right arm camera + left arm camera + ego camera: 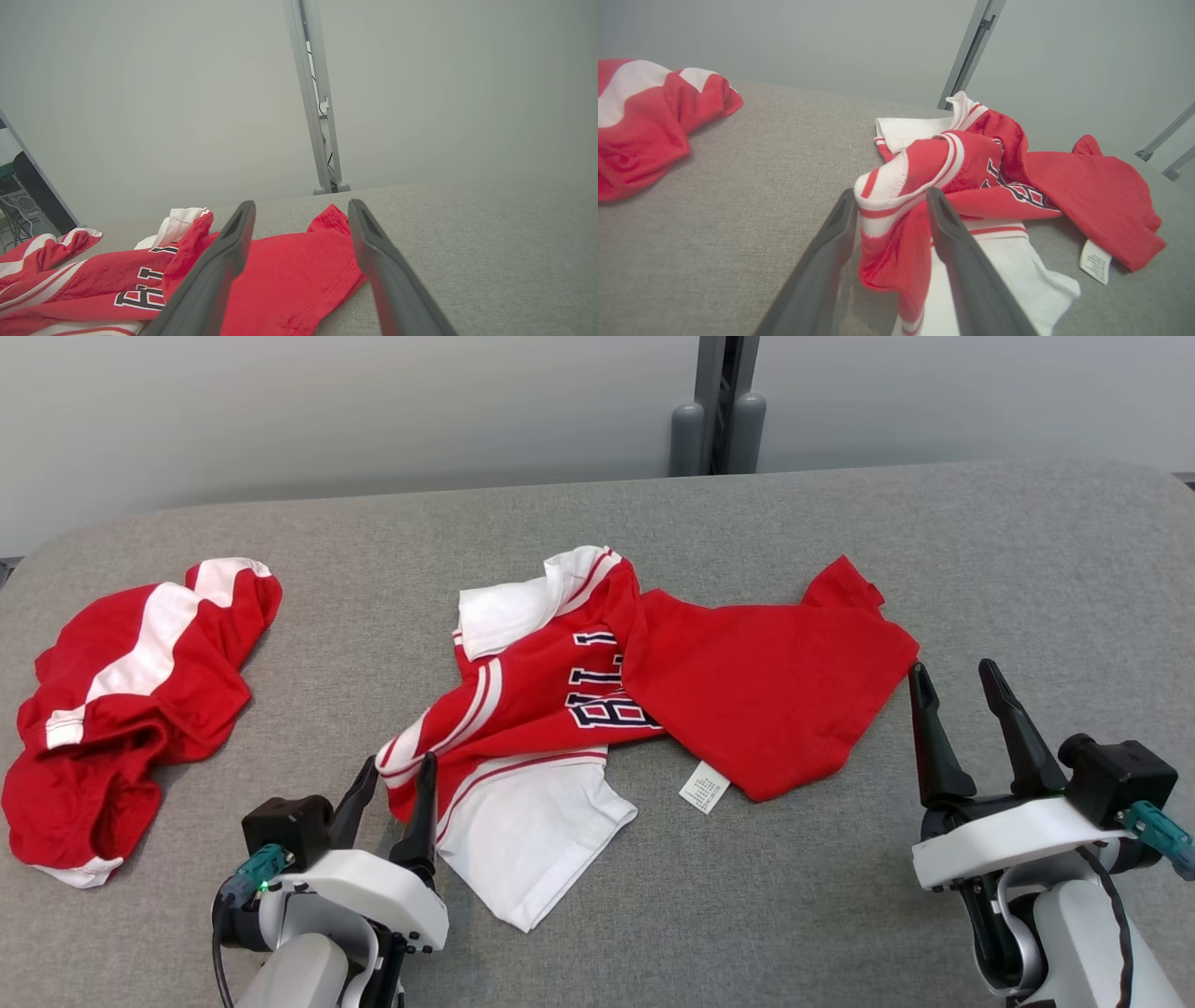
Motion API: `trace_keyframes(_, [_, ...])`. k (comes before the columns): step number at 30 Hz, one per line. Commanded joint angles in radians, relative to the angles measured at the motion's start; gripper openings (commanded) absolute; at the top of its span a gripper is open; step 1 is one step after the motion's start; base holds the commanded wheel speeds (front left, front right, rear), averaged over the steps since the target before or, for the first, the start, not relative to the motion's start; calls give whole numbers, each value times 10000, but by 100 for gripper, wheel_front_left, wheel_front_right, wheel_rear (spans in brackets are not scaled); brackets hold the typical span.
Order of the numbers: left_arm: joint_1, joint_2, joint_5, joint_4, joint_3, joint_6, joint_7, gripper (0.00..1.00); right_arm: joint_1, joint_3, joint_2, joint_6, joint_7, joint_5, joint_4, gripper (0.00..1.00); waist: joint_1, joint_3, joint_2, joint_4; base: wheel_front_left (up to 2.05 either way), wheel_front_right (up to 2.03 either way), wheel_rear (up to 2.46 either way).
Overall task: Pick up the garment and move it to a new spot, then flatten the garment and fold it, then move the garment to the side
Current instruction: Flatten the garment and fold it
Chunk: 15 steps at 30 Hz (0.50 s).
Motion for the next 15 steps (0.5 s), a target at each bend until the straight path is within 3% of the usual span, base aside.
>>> trace_keyframes(1, [-52,-10,-50,64,32,61,-22,100,82,1,-29,1,-37,-43,34,100,0,-69,-1,73,0,0,0])
trace_keyframes(8, [10,-142,203,-702,788,613,-64,100,93,84,-28,1,-70,5,-16,100,0,-290,-1,300,0,0,0])
trace_keyframes(15, [698,-461,1103,-2710,1654,114,-68,100,379,511,-279,1,-94,135,-128,100,0,-352,-1,517,0,0,0])
